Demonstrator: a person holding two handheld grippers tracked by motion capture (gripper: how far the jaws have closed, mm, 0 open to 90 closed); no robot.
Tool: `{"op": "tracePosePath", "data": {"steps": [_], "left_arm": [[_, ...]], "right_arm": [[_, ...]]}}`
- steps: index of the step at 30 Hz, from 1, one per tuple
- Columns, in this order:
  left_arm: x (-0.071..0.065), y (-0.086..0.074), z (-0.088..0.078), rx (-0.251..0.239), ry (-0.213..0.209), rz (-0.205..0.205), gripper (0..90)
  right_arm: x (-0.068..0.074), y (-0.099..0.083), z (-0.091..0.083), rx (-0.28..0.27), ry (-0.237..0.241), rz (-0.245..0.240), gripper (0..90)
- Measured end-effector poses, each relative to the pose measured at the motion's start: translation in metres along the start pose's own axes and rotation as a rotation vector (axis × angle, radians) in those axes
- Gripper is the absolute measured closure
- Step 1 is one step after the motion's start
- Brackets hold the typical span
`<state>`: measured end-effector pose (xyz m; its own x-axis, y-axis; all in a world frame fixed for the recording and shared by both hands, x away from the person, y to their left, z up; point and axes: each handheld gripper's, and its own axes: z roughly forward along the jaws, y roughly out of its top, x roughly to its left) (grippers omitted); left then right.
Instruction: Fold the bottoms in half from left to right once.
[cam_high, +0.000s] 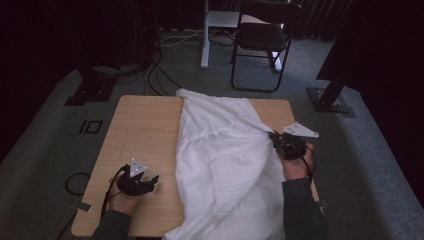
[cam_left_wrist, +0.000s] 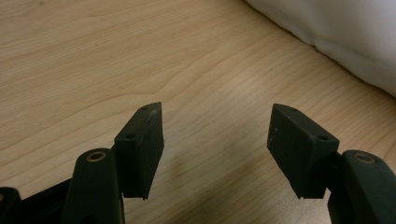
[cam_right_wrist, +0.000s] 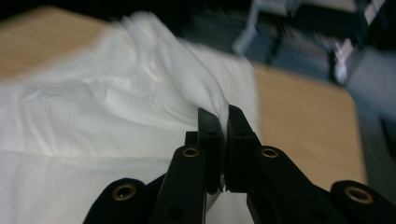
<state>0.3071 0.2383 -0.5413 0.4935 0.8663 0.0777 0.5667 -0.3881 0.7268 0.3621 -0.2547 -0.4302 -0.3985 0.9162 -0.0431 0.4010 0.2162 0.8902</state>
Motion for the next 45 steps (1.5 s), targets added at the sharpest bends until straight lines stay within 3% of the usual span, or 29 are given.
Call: {"op": "tracePosePath", "data": {"steps": [3, 6, 8, 12, 14, 17, 19, 20, 22, 25, 26, 28, 29, 32, 38, 41, 43, 45], "left_arm": [[-0.004, 0.004, 0.003, 0.0, -0.021, -0.004, 36.8], [-0.015, 0.013, 0.009, -0.014, -0.052, 0.011, 36.6], [-0.025, 0.022, 0.015, -0.025, -0.097, 0.017, 36.3], [-0.051, 0.037, 0.028, -0.039, -0.196, 0.038, 34.8], [-0.064, 0.042, 0.038, -0.034, -0.222, 0.049, 34.8], [-0.074, 0.044, 0.052, -0.001, -0.213, 0.081, 35.3], [-0.08, 0.042, 0.058, -0.002, -0.233, 0.085, 39.7], [-0.082, 0.042, 0.059, -0.012, -0.22, 0.098, 41.3], [-0.082, 0.043, 0.059, -0.013, -0.231, 0.105, 54.5], [-0.078, 0.048, 0.062, -0.002, -0.206, 0.108, 83.7], [-0.078, 0.051, 0.063, 0.005, -0.187, 0.119, 86.1], [-0.076, 0.053, 0.064, 0.014, -0.165, 0.127, 87.5], [-0.067, 0.056, 0.067, 0.019, -0.119, 0.111, 87.5], [-0.044, 0.06, 0.07, 0.039, -0.034, 0.077, 87.7], [0.009, 0.064, 0.078, 0.046, 0.075, -0.019, 87.7], [0.027, 0.071, 0.085, 0.065, 0.135, -0.029, 87.7], [0.034, 0.075, 0.088, 0.076, 0.156, -0.039, 87.6], [0.039, 0.075, 0.089, 0.07, 0.144, -0.063, 87.3]], "right_arm": [[-0.029, -0.03, 0.016, 0.13, -0.061, 0.015, 87.2], [-0.044, -0.064, 0.035, 0.232, -0.078, 0.034, 87.0], [-0.052, -0.081, 0.044, 0.274, -0.074, 0.069, 86.4], [-0.057, -0.097, 0.055, 0.323, -0.059, 0.108, 83.6], [-0.058, -0.1, 0.058, 0.353, -0.064, 0.104, 80.6], [-0.059, -0.104, 0.061, 0.376, -0.067, 0.111, 75.1], [-0.06, -0.106, 0.061, 0.378, -0.06, 0.121, 72.2], [-0.061, -0.106, 0.061, 0.379, -0.06, 0.127, 71.2], [-0.062, -0.106, 0.061, 0.377, -0.049, 0.143, 68.9], [-0.06, -0.106, 0.061, 0.378, -0.048, 0.147, 64.0], [-0.059, -0.106, 0.061, 0.376, -0.049, 0.151, 61.8], [-0.058, -0.106, 0.062, 0.372, -0.046, 0.158, 60.2], [-0.057, -0.106, 0.062, 0.367, -0.043, 0.156, 58.0], [-0.05, -0.103, 0.067, 0.377, -0.024, 0.12, 53.7], [-0.034, -0.091, 0.086, 0.377, 0.027, 0.089, 55.3], [-0.024, -0.082, 0.102, 0.369, 0.047, 0.068, 55.8], [-0.021, -0.077, 0.112, 0.364, 0.058, 0.073, 55.8], [-0.021, -0.074, 0.116, 0.364, 0.06, 0.101, 51.7]]}}
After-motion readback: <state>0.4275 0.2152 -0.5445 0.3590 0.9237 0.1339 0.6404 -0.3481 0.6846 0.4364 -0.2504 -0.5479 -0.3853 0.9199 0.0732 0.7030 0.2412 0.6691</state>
